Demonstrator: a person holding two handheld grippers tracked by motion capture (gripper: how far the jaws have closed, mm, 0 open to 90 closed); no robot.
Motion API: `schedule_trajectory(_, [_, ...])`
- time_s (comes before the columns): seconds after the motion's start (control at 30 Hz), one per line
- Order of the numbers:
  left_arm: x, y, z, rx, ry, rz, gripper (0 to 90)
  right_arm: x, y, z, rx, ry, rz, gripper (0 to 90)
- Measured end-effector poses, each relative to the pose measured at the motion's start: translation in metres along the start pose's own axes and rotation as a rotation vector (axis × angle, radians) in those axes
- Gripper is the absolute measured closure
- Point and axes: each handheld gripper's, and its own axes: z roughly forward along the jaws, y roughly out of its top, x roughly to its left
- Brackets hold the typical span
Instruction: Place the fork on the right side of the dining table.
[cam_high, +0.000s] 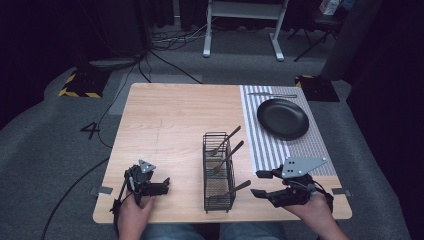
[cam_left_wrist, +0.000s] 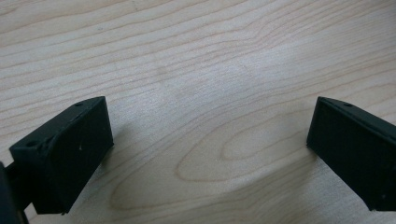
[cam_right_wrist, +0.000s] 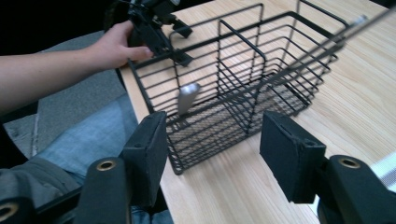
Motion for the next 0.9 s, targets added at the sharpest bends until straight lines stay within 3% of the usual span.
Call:
schedule_trajectory(0.23, [0.0,0.0,0.0,0.0,0.0,0.0,0.4,0.002,0.004,0.007,-0.001,0.034,0.01,44.6])
schedule_trajectory(0.47, [0.0,0.0,0.0,0.0,0.0,0.0,0.4,-0.003,0.004,0.014,-0.003,0.071,0.042,55.3])
schedule_trajectory(0.7, [0.0,0.0,0.0,0.0,0.0,0.0,0.4,-0.005,0.005,0.017,-0.017,0.125,0.079,72.6])
schedule_trajectory(0.9, [0.0,0.0,0.0,0.0,0.0,-0.001,0.3,-0.004,0.007,0.018,-0.01,0.119,0.092,77.2])
